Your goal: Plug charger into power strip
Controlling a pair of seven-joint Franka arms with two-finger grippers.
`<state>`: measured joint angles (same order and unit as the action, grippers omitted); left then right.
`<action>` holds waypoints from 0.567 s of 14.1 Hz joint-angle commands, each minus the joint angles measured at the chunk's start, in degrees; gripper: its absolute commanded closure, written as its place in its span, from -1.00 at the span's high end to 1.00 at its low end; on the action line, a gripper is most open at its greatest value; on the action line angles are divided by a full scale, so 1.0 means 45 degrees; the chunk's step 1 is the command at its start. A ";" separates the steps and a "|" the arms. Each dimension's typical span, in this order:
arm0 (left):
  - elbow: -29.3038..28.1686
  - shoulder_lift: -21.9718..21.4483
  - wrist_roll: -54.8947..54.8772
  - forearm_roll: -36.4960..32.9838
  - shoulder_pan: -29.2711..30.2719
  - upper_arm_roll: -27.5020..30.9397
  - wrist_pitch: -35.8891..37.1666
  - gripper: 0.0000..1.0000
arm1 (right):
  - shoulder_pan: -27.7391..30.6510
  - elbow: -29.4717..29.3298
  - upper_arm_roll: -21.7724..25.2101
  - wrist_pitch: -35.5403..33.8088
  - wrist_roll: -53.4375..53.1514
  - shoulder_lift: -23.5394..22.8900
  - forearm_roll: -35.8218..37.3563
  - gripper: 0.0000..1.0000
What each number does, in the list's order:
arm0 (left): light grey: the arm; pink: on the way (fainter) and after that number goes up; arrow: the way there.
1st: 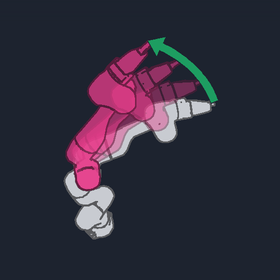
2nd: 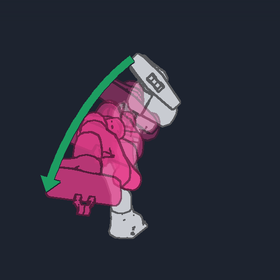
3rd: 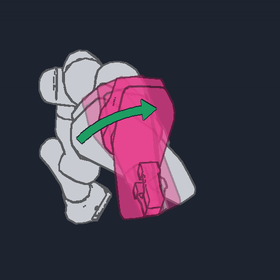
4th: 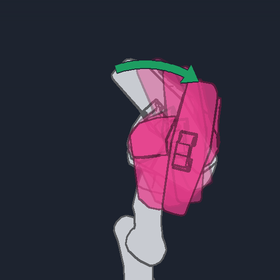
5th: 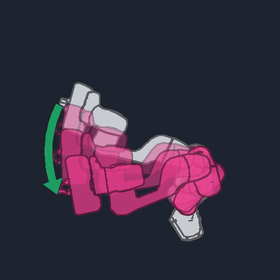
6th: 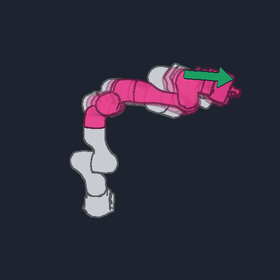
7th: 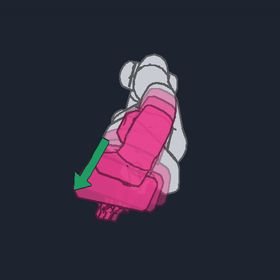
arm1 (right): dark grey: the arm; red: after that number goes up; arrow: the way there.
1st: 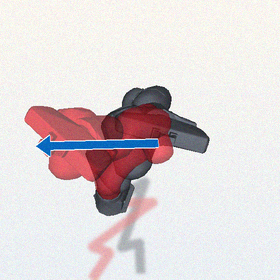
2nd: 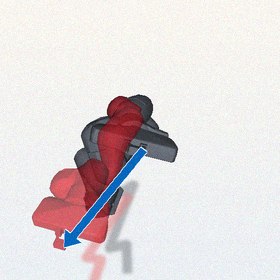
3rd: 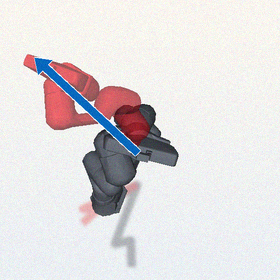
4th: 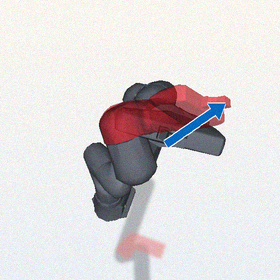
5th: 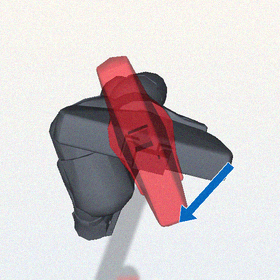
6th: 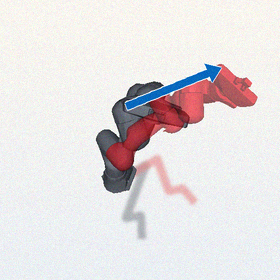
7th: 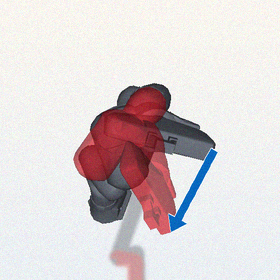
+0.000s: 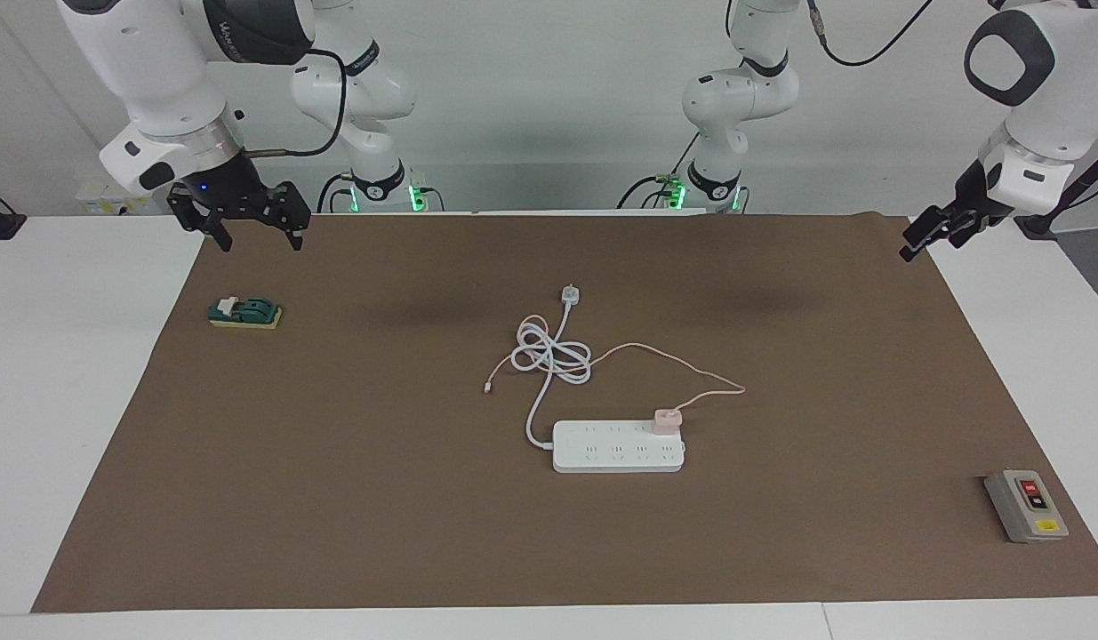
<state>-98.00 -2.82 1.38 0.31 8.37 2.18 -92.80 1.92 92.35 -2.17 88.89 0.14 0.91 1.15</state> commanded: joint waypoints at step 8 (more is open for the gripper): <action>0.1501 0.0429 0.0901 0.0028 -0.1564 0.0023 0.1443 1.00 | 0.0120 0.0298 -0.0044 -0.0026 0.0400 0.0286 0.0057 1.00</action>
<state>-94.81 -2.91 2.88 0.34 4.20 1.62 -89.13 1.92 92.35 -2.17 88.89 0.14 0.91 1.15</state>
